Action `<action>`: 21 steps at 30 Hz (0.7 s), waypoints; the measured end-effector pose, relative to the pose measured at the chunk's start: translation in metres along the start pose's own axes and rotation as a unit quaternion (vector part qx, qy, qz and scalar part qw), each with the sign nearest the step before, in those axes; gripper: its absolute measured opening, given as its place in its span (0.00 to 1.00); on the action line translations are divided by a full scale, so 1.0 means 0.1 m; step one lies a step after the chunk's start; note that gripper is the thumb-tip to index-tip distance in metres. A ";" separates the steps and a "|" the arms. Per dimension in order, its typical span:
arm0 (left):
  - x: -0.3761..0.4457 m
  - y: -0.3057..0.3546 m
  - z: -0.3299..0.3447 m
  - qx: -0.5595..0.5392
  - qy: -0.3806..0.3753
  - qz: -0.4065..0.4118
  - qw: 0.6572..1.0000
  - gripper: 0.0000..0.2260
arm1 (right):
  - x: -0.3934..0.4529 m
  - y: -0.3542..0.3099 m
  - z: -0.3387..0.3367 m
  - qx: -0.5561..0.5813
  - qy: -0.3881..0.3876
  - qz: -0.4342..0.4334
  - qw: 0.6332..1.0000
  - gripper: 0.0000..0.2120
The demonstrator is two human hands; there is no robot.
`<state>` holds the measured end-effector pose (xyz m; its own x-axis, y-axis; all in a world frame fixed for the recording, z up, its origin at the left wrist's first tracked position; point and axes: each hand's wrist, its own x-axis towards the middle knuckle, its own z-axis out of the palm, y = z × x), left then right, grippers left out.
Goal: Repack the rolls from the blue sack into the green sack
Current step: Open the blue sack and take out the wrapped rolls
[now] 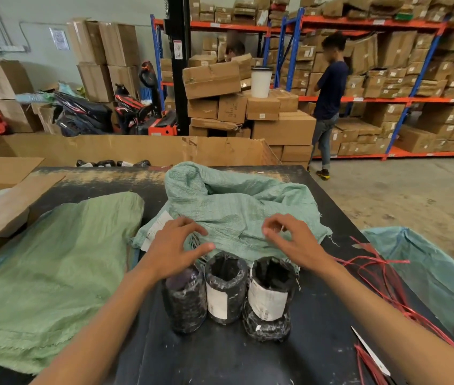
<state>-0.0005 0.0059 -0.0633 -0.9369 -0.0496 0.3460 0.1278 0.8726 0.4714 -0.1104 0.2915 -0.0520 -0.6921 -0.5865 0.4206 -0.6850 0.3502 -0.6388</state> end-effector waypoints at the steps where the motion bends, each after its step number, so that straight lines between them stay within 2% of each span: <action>1: 0.12 0.04 -0.03 -0.007 0.015 0.012 1.000 0.25 | 0.13 0.04 0.00 0.003 0.032 0.012 0.999 0.06; 3: 0.43 0.15 -0.08 -0.012 0.021 0.030 0.999 0.25 | 0.45 0.14 -0.01 -0.002 0.054 0.048 0.997 0.10; 5: 0.71 0.23 -0.08 -0.002 -0.002 0.042 0.999 0.28 | 0.73 0.25 0.02 -0.014 0.033 0.093 0.995 0.15; 8: 1.17 0.25 0.02 0.017 -0.075 0.038 0.996 0.38 | 1.03 0.41 0.05 -0.038 -0.066 0.140 0.987 0.19; 10: 1.39 0.22 0.10 0.046 -0.191 -0.008 0.980 0.35 | 1.12 0.47 0.08 -0.022 -0.150 0.146 0.978 0.19; 12: 1.50 0.18 0.21 0.076 -0.309 -0.067 0.946 0.32 | 1.21 0.57 0.13 -0.015 -0.171 0.150 0.974 0.16; 14: 1.59 0.16 0.29 0.101 -0.344 -0.103 0.928 0.28 | 1.32 0.69 0.19 -0.035 -0.154 0.162 0.974 0.15; 16: 1.70 0.13 0.37 0.146 -0.350 -0.100 0.920 0.25 | 1.42 0.81 0.27 -0.112 -0.226 0.162 0.954 0.17; 18: 1.78 0.09 0.44 0.207 -0.409 -0.096 0.884 0.20 | 1.46 0.87 0.36 -0.200 -0.351 0.148 0.903 0.16; 21: 1.81 0.00 0.54 0.278 -0.533 -0.095 0.794 0.24 | 1.45 0.97 0.48 -0.230 -0.435 0.153 0.857 0.17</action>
<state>-0.1872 0.0235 -0.0443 -0.7036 -0.0250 -0.7101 0.0652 0.9929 -0.0996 -0.2661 0.2055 -0.0838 -0.5604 -0.6683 -0.4892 -0.6581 0.7179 -0.2269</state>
